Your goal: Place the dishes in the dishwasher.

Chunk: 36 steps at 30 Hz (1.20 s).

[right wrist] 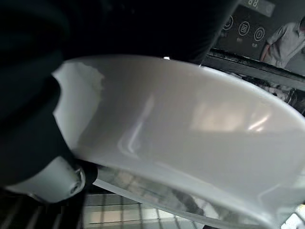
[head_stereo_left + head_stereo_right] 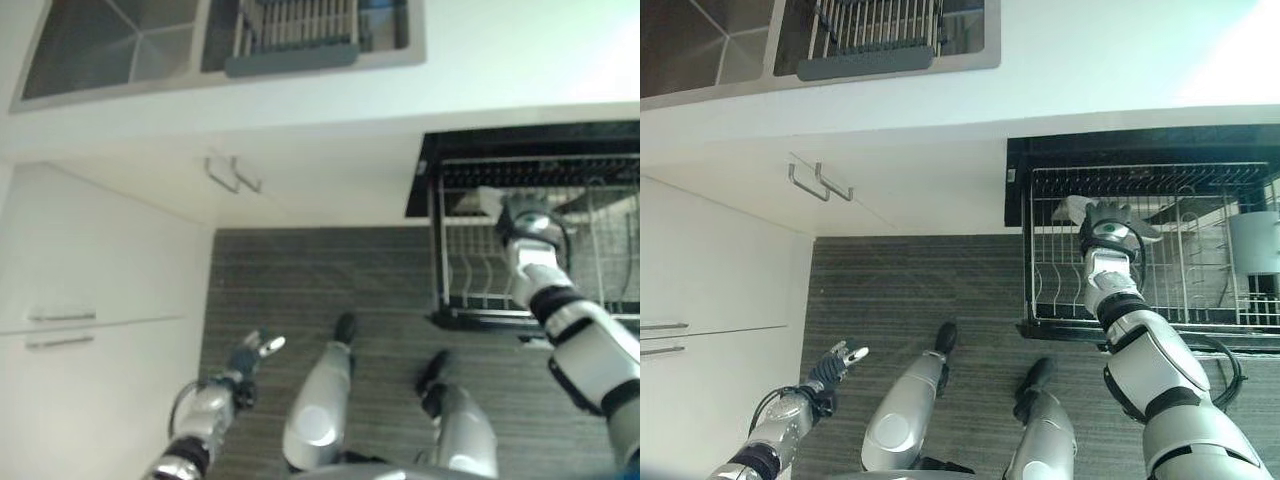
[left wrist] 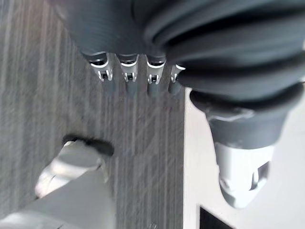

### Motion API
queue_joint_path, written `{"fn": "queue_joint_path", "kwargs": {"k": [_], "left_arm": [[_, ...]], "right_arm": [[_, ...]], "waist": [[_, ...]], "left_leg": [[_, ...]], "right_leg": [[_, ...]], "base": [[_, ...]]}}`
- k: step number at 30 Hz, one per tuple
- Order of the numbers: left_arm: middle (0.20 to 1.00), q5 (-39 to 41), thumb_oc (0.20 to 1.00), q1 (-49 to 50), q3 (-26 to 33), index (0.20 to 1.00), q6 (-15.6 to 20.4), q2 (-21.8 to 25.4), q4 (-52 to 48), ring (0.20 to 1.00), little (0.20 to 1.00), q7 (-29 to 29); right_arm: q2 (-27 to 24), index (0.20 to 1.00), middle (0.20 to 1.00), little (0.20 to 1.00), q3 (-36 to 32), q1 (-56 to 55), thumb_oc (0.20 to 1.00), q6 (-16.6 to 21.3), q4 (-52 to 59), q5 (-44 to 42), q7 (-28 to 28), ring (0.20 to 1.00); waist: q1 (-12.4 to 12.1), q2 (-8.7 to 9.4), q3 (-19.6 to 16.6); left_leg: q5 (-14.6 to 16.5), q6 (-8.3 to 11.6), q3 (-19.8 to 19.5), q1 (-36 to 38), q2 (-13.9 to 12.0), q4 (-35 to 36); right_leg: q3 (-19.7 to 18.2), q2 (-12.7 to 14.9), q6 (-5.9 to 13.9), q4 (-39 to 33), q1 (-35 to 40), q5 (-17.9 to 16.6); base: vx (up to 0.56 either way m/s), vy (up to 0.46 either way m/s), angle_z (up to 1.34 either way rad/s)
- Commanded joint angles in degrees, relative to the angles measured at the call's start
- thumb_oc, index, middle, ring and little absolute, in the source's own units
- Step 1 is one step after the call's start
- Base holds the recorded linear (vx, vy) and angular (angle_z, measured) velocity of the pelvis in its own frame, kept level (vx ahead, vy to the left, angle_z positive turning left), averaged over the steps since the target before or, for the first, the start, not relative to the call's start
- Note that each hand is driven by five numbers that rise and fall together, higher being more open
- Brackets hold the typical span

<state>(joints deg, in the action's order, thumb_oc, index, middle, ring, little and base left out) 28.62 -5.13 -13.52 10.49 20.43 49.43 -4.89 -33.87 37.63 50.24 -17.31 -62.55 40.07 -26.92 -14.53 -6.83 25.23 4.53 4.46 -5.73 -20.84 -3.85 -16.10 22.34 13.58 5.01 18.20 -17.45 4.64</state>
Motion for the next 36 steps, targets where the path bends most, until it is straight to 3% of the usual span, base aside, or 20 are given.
{"fn": "queue_joint_path", "kwargs": {"k": [1,6,10,11,12,13,19,24,30,32,34,35,36], "left_arm": [[1.0,1.35,1.0,1.62,-1.58,1.0,5.35,2.63,-1.5,1.0,1.0,5.41],[1.0,1.84,1.0,2.66,-2.26,1.0,7.46,2.19,-2.78,1.0,1.0,5.63],[1.0,2.95,1.0,2.45,-2.96,1.0,7.58,1.99,-4.0,1.0,1.0,5.52],[1.0,2.95,1.0,2.32,-3.06,1.0,7.24,2.1,-4.89,1.0,1.0,5.18],[1.0,3.02,1.0,2.32,-3.2,1.0,7.11,2.17,-5.11,1.0,1.0,5.1],[1.0,2.85,1.0,2.49,-3.48,1.0,6.92,2.29,-5.49,1.0,1.0,4.83],[1.0,1.67,1.0,2.5,-2.92,1.0,5.92,2.53,-5.4,1.0,1.0,4.8],[1.0,0.36,1.0,2.44,-1.84,1.0,4.38,3.2,-5.18,1.0,1.0,4.15],[1.0,-0.62,1.0,2.58,-0.77,1.0,2.68,3.54,-3.72,1.0,1.0,3.79],[1.0,-0.99,1.0,3.09,0.46,1.0,2.29,3.68,-2.97,1.0,1.0,3.67],[1.0,-2.55,1.0,5.06,3.99,1.0,0.08,3.16,-3.2,1.0,1.0,4.68],[1.0,-4.08,1.0,6.99,6.67,1.0,-0.54,2.21,-2.94,1.0,1.0,4.89],[1.0,-4.58,1.0,7.66,7.32,1.0,-0.68,1.9,-2.91,1.0,1.0,4.94]], "right_arm": [[-3.06,0.2,0.2,0.2,1.45,5.62,0.2,-3.61,-1.29,1.81,-6.66,0.2],[-3.13,0.2,0.2,0.2,1.47,5.37,0.2,-3.75,-3.51,2.25,-6.45,0.2],[-2.61,0.2,0.2,0.2,1.21,5.3,0.2,-0.88,-4.2,3.23,-2.16,0.2],[-1.99,0.755,0.755,0.755,1.17,4.84,0.755,-0.66,-4.75,2.57,1.04,0.755],[-1.89,0.906,0.906,0.906,1.07,4.64,0.906,-0.11,-5.1,2.5,1.44,0.906],[-1.46,1.0,1.0,1.0,0.97,4.07,1.0,1.25,-5.69,2.82,3.83,1.0],[0.02,1.0,1.0,1.0,-0.12,2.86,1.0,7.35,-5.96,-1.71,10.01,1.0],[0.92,1.0,1.0,1.0,-3.31,1.19,1.0,8.79,-5.41,-18.59,17.75,1.0],[-0.8,1.0,1.0,1.0,-7.28,-1.06,1.0,9.14,-0.86,-29.16,19.74,1.0],[-1.78,1.0,1.0,1.0,-8.6,-3.0,1.0,8.3,2.64,-33.03,21.52,1.0],[-3.68,1.0,1.0,1.0,-14.98,-10.63,1.0,5.09,18.94,-44.41,19.53,1.0],[-3.09,1.0,1.0,1.0,-20.84,-18.38,1.0,5.21,27.94,-47.74,18.3,1.0],[-2.67,1.0,1.0,1.0,-22.5,-20.95,1.0,5.19,30.55,-48.21,18.46,1.0]], "waist": [[-0.21,1.7,-1.05],[0.12,0.8,-0.54],[0.32,0.85,-0.36],[0.3,0.9,-0.37],[0.29,0.92,-0.39],[0.25,0.97,-0.46],[0.35,1.76,-0.54],[0.4,2.99,-0.99],[1.6,4.72,-2.25],[2.33,5.75,-3.15],[4.77,7.79,-4.96],[6.6,8.68,-6.45],[7.06,8.88,-6.89]], "left_leg": [[1.89,1.4,2.71,-0.55,-1.79,-1.09],[1.94,1.24,3.1,-1.37,-1.52,-1.09],[2.06,1.25,3.47,-1.42,-1.65,-1.09],[2.08,1.22,3.65,-1.35,-1.71,-1.09],[2.11,1.19,3.68,-1.31,-1.69,-1.09],[2.23,1.18,3.79,-1.06,-1.73,-1.09],[2.32,1.23,4.23,-0.2,-2.12,-1.09],[2.52,1.26,4.7,0.65,-2.49,-1.09],[3.35,1.27,5.87,3.09,-3.33,-1.09],[3.68,1.34,6.69,4.23,-3.91,-1.09],[4.46,1.3,7.99,6.84,-4.74,-1.09],[4.6,1.08,8.48,7.92,-5.08,-1.09],[4.71,1.01,8.63,8.34,-5.19,-1.09]], "right_leg": [[-6.84,1.55,4.11,-1.01,-0.4,0.71],[-6.7,1.81,4.08,-1.01,-1.75,0.34],[-6.58,1.94,4.17,-1.01,-2.16,0.07],[-6.48,1.92,4.15,-1.01,-2.11,0.01],[-6.48,1.89,4.13,-1.01,-2.08,0.02],[-6.34,1.9,4.1,-1.01,-1.91,-0.03],[-6.52,1.62,4.09,-1.01,-1.26,-0.18],[-6.44,1.51,4.09,-1.01,-0.4,-0.25],[-6.93,1.19,4.12,-1.01,1.75,0.08],[-7.24,0.96,4.16,-1.01,2.72,0.26],[-8.5,0.03,3.97,-1.01,4.77,0.81],[-9.31,-0.54,3.84,-1.01,5.54,0.95],[-9.56,-0.7,3.8,-1.01,5.86,1.09]], "base": [[-0.05,0.049,0.02],[-0.03,0.035,0.0],[-0.01,0.01,0.0],[0.0,0.0,0.0],[0.0,0.0,0.0],[0.0,0.0,0.0],[0.0,-0.006,0.0],[0.0,-0.025,0.0],[0.03,-0.006,-0.05],[0.07,-0.019,-0.15],[0.18,-0.022,-0.25],[0.2,-0.015,-0.28],[0.16,-0.003,-0.27]]}}
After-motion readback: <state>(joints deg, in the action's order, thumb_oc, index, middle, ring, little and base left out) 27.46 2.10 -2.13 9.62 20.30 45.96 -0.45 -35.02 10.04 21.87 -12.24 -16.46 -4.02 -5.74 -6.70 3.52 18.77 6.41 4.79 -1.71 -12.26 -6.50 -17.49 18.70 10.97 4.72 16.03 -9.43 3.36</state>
